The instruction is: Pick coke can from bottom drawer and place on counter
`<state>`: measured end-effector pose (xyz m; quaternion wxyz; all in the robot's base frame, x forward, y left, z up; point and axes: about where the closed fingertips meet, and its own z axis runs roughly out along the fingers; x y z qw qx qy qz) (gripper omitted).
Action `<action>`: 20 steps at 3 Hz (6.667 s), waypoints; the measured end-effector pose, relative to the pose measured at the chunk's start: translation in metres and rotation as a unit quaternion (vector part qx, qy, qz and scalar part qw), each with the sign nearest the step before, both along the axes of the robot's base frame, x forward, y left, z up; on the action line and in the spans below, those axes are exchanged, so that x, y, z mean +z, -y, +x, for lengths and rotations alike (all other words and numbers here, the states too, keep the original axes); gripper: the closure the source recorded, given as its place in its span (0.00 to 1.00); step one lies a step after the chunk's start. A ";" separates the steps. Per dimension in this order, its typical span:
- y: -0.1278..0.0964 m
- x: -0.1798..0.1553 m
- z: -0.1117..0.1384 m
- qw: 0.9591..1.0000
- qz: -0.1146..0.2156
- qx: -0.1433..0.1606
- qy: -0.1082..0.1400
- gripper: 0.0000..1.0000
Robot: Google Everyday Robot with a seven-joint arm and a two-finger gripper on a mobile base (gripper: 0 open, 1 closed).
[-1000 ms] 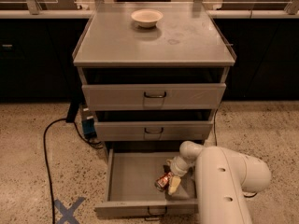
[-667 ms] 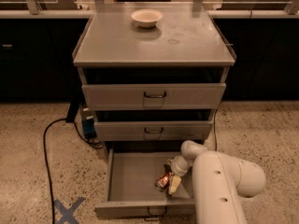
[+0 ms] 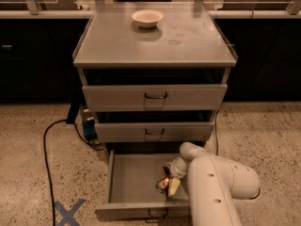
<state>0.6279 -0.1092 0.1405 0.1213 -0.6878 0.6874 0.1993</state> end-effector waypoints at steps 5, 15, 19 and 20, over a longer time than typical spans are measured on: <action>-0.019 -0.015 0.001 1.000 0.005 0.018 -0.015 0.88; -0.052 0.387 -0.007 0.979 0.143 0.042 0.139 1.00; -0.099 0.572 -0.022 0.946 0.206 0.154 0.195 1.00; -0.111 0.640 -0.026 0.924 0.243 0.199 0.220 1.00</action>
Offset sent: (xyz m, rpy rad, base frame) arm -0.0012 0.0164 -0.0128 0.0080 0.0271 0.0321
